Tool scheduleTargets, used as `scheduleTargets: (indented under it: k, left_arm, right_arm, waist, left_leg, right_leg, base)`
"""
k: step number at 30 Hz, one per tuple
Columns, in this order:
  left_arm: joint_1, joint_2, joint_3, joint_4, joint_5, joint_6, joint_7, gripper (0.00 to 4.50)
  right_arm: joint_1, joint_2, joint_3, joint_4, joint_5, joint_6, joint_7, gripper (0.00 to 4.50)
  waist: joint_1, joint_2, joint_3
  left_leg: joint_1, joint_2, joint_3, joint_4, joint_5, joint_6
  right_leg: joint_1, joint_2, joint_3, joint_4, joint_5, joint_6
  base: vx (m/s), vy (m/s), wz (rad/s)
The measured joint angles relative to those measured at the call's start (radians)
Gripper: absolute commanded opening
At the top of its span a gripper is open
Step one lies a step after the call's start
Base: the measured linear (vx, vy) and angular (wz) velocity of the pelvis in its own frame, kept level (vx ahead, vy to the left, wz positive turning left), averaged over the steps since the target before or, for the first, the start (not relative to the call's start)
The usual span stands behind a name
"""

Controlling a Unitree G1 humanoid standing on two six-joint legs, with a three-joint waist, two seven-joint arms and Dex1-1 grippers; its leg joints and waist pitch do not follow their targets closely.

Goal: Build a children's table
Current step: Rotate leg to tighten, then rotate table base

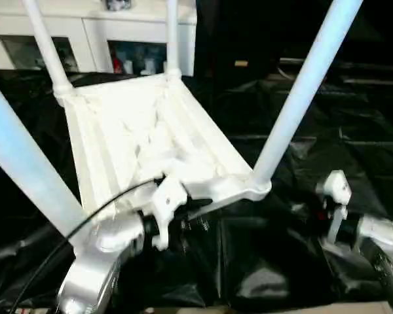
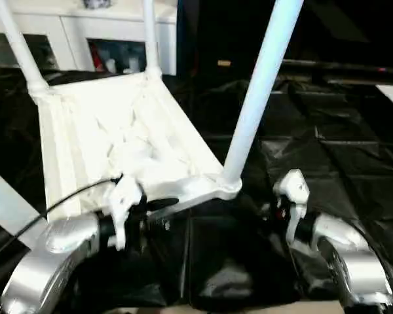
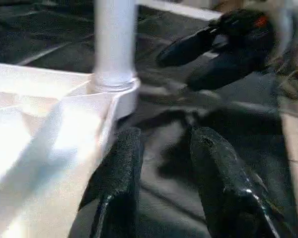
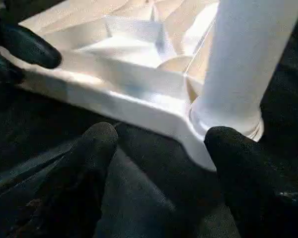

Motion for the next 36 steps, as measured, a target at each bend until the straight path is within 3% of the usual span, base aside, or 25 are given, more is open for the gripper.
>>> scheduleTargets:
  k: [2, 6, 12, 16, 19, 24, 27, 31, 36]
  left_arm:
    - [0.054, 0.001, -0.021, -0.045, -0.004, 0.016, 0.010, 2.14]
    - [0.097, 0.016, -0.037, -0.063, 0.007, 0.037, 0.056, 2.45]
    - [0.155, 0.056, -0.023, -0.090, 0.016, 0.042, 0.083, 2.86]
    - [0.209, 0.119, 0.010, -0.111, -0.005, 0.059, 0.073, 3.10]
    - [0.238, 0.157, 0.029, -0.129, -0.027, 0.060, 0.053, 3.39]
    - [0.289, 0.253, 0.034, -0.176, -0.069, 0.060, -0.035, 3.71]
    - [0.305, 0.287, 0.058, -0.177, -0.086, 0.060, -0.061, 3.92]
    - [0.309, 0.313, 0.081, -0.178, -0.111, 0.038, -0.093, 4.15]
    - [0.318, 0.346, 0.165, -0.177, -0.172, -0.001, -0.130, 4.45]
  right_arm:
    - [0.010, -0.002, 0.009, -0.012, 0.002, 0.007, 0.003, 3.28]
    - [-0.001, 0.023, 0.025, -0.018, 0.007, 0.022, -0.003, 3.28]
    - [-0.098, 0.105, 0.065, 0.046, -0.011, 0.013, -0.053, 3.28]
    - [-0.263, 0.197, 0.090, 0.264, -0.111, -0.058, -0.203, 3.28]
    - [-0.334, 0.210, 0.089, 0.389, -0.165, -0.087, -0.318, 3.28]
    - [-0.486, 0.279, 0.081, 0.615, -0.206, -0.148, -0.518, 3.28]
    - [-0.523, 0.290, 0.045, 0.703, -0.223, -0.181, -0.598, 3.28]
    - [-0.552, 0.321, 0.040, 0.777, -0.240, -0.220, -0.636, 3.28]
    - [-0.596, 0.331, 0.039, 0.868, -0.245, -0.284, -0.645, 3.28]
  waist:
    - [0.000, -0.008, 0.000]
    - [-0.001, -0.013, -0.001]
    - [-0.006, -0.023, -0.004]
    - [-0.011, -0.034, -0.008]
    - [-0.001, -0.035, -0.008]
    - [-0.005, -0.036, -0.009]
    - [0.005, -0.036, -0.009]
    - [-0.001, -0.036, -0.009]
    - [-0.007, -0.036, -0.009]
  left_leg:
    - [0.000, 0.000, 0.000, 0.000, 0.000, 0.000]
    - [0.000, 0.000, -0.001, 0.001, 0.000, 0.000]
    - [0.000, 0.000, -0.001, 0.002, 0.000, 0.000]
    - [0.000, 0.000, -0.002, 0.003, 0.000, -0.001]
    - [0.000, 0.000, -0.001, 0.005, 0.000, -0.001]
    - [0.000, 0.001, -0.001, 0.007, 0.001, -0.001]
    - [0.000, 0.001, 0.000, 0.007, 0.001, -0.001]
    - [0.000, 0.001, -0.001, 0.008, 0.002, -0.003]
    - [0.000, 0.004, -0.001, 0.008, 0.002, -0.004]
  right_leg:
    - [0.000, 0.000, 0.000, 0.000, 0.000, 0.000]
    - [0.001, 0.000, 0.000, 0.000, 0.000, 0.000]
    - [0.001, 0.000, 0.000, 0.001, 0.000, 0.001]
    - [0.000, 0.001, 0.000, 0.003, 0.002, -0.001]
    - [0.002, 0.001, 0.001, 0.003, 0.002, -0.002]
    - [0.001, 0.001, 0.001, 0.007, 0.003, -0.002]
    - [0.002, 0.001, 0.002, 0.009, 0.002, 0.000]
    - [0.001, 0.001, 0.002, 0.014, 0.002, 0.000]
    - [-0.002, 0.002, 0.002, 0.017, 0.002, 0.000]
  base:
    - [0.000, 0.000, 0.00]
    - [0.000, 0.000, 0.00]
    - [0.000, 0.000, 0.00]
    - [0.000, 0.000, 0.00]
    - [0.000, 0.000, 0.00]
    - [0.000, 0.000, 0.00]
    - [0.000, 0.000, 0.00]
    - [0.000, 0.000, 0.00]
    - [0.000, 0.000, 0.00]
